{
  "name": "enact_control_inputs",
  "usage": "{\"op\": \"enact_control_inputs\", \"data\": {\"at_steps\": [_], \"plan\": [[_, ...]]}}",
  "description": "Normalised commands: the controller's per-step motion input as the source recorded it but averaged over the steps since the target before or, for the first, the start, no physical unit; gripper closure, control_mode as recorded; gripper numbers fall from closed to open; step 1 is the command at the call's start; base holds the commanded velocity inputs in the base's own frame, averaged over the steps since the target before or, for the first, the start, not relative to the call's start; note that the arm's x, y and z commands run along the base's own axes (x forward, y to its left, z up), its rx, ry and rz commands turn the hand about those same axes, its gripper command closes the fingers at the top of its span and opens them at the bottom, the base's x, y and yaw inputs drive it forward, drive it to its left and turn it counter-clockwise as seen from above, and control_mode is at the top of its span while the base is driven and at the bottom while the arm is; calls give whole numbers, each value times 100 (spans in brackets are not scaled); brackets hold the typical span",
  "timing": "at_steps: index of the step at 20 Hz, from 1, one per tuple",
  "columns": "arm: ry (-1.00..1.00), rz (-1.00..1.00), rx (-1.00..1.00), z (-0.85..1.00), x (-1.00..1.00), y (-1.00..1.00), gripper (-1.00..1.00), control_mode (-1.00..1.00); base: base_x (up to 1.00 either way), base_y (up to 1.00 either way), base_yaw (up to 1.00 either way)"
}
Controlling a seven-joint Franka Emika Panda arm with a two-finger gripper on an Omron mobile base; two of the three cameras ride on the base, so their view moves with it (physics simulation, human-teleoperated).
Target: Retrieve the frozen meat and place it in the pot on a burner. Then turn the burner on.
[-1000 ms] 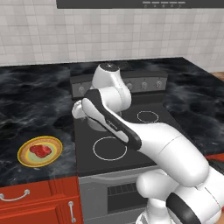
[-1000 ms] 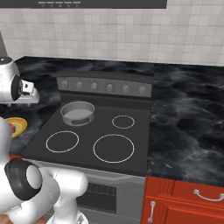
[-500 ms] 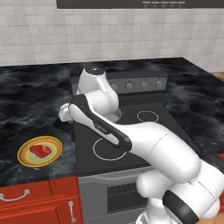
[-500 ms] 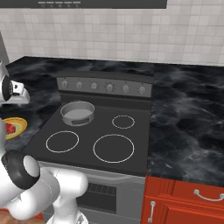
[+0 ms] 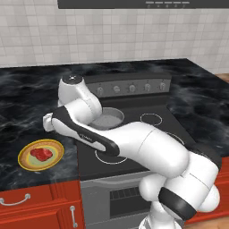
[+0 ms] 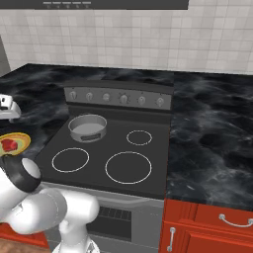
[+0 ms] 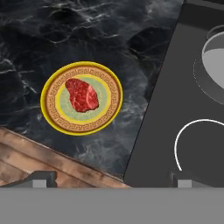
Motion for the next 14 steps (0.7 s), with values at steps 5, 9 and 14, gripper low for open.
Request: {"op": "enact_control_inputs", "data": {"at_steps": [5,9,14], "plan": [[4,0,-8,-18,14,34,-100,-100,0,0,0],[2,0,-9,-15,17,22,-100,-100,0,0,0],[14,0,-4,-25,27,27,-100,-100,0,0,0]]}}
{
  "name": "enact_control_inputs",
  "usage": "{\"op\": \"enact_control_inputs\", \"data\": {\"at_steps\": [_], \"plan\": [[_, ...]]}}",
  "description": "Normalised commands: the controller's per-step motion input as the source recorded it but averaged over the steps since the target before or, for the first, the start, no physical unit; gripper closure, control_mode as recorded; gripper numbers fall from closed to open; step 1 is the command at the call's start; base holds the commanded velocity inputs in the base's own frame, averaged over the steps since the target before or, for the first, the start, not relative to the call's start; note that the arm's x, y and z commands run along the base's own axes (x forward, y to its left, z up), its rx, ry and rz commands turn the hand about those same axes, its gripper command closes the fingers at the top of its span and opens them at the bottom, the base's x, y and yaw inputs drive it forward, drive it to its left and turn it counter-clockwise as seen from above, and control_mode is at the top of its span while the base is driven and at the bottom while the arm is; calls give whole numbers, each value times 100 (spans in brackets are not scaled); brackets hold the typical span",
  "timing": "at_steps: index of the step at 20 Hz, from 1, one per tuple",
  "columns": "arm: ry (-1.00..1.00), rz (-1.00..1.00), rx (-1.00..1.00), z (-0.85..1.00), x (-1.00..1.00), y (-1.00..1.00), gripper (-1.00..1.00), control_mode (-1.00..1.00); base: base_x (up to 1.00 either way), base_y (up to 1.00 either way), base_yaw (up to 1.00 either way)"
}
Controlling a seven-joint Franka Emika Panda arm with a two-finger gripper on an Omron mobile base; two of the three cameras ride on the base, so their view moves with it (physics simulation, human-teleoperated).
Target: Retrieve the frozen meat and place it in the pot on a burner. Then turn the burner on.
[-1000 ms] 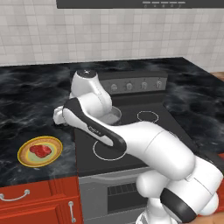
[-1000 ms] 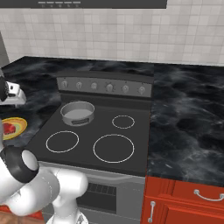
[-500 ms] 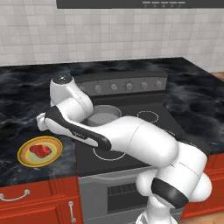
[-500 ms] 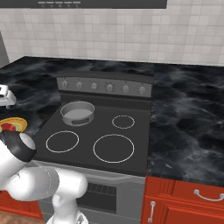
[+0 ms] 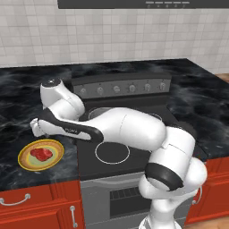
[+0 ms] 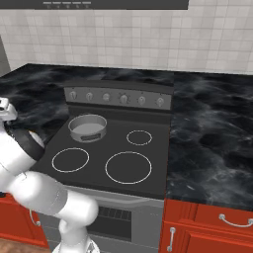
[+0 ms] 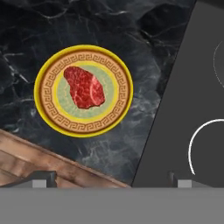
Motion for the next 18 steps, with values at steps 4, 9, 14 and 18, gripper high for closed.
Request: {"op": "enact_control_inputs", "data": {"at_steps": [4,9,14,18], "plan": [[15,1,-4,-20,27,29,-100,-100,0,0,0],[8,0,-1,-28,11,35,-100,-100,0,0,0],[12,0,-3,-22,9,37,-100,-100,0,0,0],[6,0,-2,-14,3,30,-100,-100,0,0,0]]}}
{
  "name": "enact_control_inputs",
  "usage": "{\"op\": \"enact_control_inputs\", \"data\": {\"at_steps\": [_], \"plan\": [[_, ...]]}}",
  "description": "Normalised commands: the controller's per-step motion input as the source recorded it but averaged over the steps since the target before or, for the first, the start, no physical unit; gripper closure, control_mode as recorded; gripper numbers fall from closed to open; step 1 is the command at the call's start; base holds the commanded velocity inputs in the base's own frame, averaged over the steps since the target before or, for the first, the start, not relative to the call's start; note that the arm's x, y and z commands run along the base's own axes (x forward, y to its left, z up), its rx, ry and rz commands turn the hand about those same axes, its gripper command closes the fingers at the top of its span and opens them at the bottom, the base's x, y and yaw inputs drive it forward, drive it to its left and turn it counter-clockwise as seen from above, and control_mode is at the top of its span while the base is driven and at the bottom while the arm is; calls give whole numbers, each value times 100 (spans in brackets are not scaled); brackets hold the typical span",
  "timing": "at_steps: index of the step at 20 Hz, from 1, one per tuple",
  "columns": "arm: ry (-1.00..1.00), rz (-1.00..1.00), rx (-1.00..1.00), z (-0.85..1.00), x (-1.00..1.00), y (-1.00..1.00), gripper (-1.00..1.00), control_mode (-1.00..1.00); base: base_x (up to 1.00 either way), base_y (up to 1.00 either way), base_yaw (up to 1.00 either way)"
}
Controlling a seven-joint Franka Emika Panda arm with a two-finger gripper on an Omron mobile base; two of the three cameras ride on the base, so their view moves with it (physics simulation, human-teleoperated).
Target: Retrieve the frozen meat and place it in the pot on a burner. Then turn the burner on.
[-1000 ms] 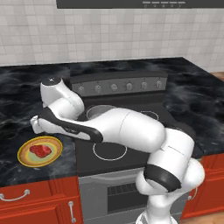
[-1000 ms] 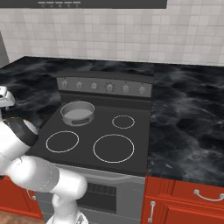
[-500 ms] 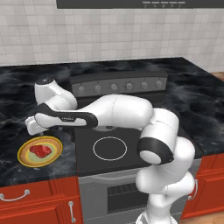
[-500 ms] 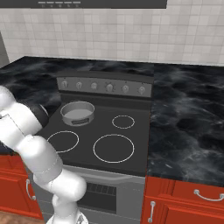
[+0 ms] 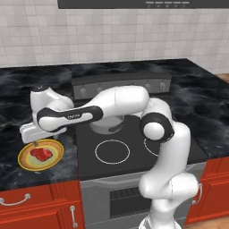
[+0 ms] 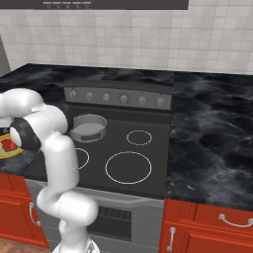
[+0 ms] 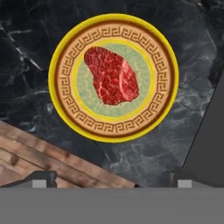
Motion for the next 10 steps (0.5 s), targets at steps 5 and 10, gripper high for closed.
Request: {"op": "enact_control_inputs", "data": {"at_steps": [5,10], "plan": [[0,0,-5,-1,10,16,-100,-100,0,0,0],[0,0,-5,0,4,0,-100,-100,0,0,0]]}}
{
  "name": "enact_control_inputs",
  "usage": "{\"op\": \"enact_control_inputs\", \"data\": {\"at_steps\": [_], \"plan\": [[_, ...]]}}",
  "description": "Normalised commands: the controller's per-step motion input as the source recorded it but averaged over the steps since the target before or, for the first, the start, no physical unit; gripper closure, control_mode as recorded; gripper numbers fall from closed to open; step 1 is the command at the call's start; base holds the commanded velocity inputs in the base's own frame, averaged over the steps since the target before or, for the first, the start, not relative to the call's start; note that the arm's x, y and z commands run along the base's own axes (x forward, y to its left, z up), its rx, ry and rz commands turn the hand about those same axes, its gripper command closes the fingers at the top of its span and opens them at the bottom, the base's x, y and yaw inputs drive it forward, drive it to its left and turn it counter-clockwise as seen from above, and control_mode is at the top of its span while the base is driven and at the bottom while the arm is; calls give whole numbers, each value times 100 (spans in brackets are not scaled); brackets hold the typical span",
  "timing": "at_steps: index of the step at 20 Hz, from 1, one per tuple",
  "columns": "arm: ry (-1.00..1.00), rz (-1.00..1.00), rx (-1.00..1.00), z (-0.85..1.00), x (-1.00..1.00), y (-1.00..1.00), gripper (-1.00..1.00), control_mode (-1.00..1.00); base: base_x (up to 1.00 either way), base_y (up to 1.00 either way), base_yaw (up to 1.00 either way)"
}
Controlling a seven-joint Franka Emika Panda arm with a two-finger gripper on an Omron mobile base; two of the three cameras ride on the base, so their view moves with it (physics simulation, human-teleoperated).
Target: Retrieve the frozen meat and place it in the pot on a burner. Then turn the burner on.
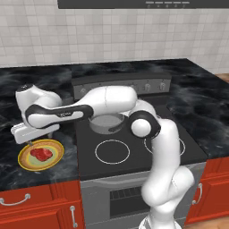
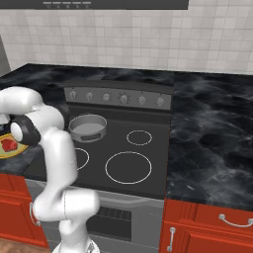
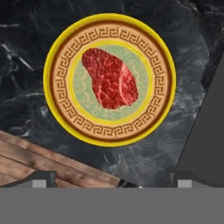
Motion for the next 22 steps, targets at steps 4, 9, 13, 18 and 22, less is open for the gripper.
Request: {"op": "enact_control_inputs", "data": {"at_steps": [4,9,13,18,22], "plan": [[0,0,-3,-10,4,0,-100,-100,0,0,0],[0,0,-5,-4,24,10,-100,-100,0,0,0],[0,0,-4,-7,26,3,-100,-100,0,0,0],[-1,0,-2,-10,18,0,-100,-100,0,0,0],[0,0,-2,-7,25,3,-100,-100,0,0,0]]}}
